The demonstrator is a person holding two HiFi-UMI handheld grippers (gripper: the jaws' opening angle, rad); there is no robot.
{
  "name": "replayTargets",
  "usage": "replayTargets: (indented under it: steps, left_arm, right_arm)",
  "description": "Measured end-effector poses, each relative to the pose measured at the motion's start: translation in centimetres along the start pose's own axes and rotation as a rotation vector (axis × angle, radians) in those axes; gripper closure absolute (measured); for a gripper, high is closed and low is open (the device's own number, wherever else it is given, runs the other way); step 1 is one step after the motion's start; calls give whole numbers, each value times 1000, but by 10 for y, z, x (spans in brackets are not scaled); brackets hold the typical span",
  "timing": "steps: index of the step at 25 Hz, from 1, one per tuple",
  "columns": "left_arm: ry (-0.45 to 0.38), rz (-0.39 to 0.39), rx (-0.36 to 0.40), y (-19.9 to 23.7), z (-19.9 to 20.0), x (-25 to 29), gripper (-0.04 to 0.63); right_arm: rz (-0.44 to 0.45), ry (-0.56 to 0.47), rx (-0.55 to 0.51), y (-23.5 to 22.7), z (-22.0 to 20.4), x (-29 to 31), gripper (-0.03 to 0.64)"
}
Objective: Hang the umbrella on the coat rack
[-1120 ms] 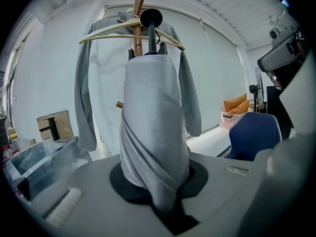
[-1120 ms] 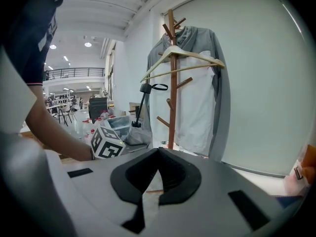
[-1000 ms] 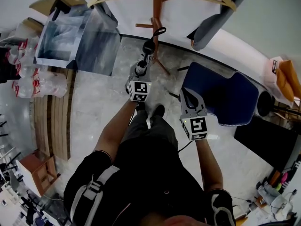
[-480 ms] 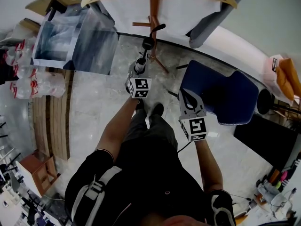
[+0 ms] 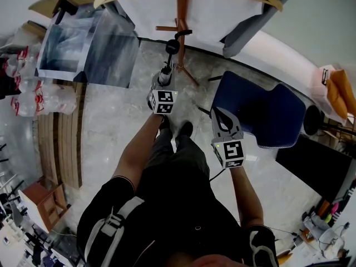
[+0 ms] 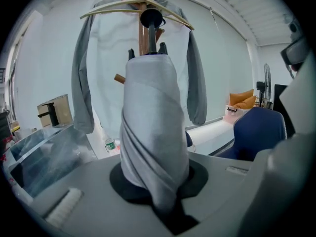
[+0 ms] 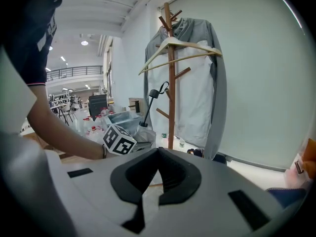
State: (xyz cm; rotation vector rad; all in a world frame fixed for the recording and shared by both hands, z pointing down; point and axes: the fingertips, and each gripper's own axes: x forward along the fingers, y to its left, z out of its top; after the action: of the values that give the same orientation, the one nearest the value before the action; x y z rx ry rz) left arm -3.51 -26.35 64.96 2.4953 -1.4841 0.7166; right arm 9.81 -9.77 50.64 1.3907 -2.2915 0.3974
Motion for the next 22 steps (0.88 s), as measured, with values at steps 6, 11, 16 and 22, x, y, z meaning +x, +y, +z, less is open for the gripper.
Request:
replayTargets:
  steps: [6,11,16,22]
  left_arm:
    - [17,-54,17,-10,1,-3,541]
    - [24,-79,39,-15,-1,-10,541]
    - [25,-94,25,-16,-5,-15,541]
    - [-9,-105,-9,-14,4,-19,541]
  right_arm:
    - [3,16,7,0,-5,1,618]
    - [2,6,4,0,-5,2,618]
    - [8,22,10,2,-8,4,618]
    - [6,11,4,2,-8,6,618]
